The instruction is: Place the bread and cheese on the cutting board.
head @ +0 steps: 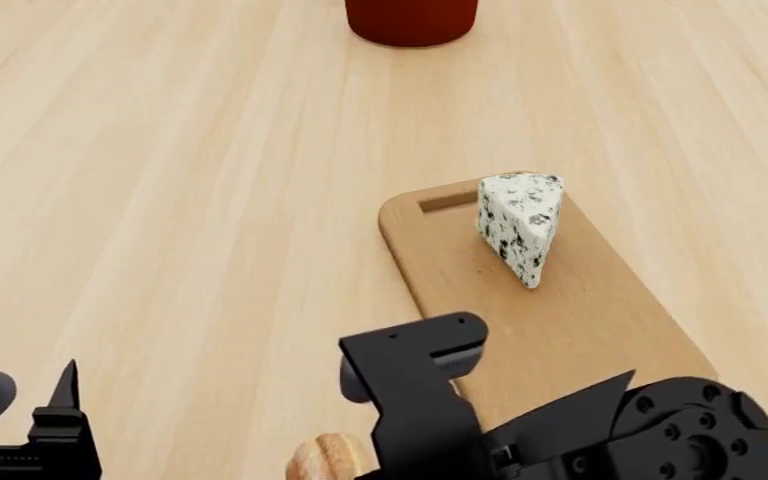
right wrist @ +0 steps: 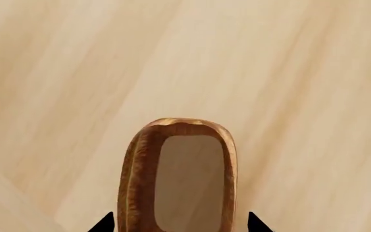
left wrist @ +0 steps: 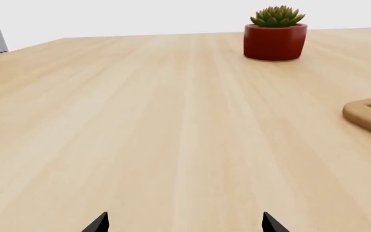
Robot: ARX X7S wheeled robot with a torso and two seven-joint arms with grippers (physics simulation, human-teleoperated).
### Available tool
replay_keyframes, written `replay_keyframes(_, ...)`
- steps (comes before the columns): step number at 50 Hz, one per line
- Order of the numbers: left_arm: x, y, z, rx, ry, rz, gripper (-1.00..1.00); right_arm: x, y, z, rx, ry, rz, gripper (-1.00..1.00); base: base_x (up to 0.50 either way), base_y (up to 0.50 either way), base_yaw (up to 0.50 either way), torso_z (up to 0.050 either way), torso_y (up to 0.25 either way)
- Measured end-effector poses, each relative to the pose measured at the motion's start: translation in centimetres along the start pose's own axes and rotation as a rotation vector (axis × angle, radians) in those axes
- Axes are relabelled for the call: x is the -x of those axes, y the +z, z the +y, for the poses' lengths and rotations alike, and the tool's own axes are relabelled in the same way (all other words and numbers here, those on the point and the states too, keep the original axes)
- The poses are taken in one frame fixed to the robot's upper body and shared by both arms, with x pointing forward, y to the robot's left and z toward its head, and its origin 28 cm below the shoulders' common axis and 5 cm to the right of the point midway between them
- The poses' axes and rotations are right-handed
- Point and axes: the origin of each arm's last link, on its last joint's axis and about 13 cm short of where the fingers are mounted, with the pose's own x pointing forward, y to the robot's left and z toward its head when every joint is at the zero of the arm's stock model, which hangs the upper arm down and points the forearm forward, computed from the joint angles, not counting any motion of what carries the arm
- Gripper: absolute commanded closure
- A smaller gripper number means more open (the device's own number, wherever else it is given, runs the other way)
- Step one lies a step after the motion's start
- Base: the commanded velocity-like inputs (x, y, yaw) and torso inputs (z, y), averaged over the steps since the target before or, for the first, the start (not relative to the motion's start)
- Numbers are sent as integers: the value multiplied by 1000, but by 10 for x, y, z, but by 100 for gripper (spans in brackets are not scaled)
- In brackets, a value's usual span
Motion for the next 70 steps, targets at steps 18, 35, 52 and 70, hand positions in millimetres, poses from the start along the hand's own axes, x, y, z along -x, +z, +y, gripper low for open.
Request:
replay_keyframes(18,0,0,-1,-4,1,2,-100,15,7,0,27,-39,-93,100,0,0,0,0,0)
replay_keyframes(35,1,1,-1,-7,0,2,-100,34,31,-30,-88,-141,-210,100,0,0,0,0,0)
replay_keyframes(52,-1,-3,-1,-9,1,5,-100,45,38,-66,-217,-230,-247,100,0,0,0,0,0)
replay_keyframes(70,0,-1,0,-10,4,6,-100,44,43,-87,-267,-274,-210,100,0,0,0,0,0)
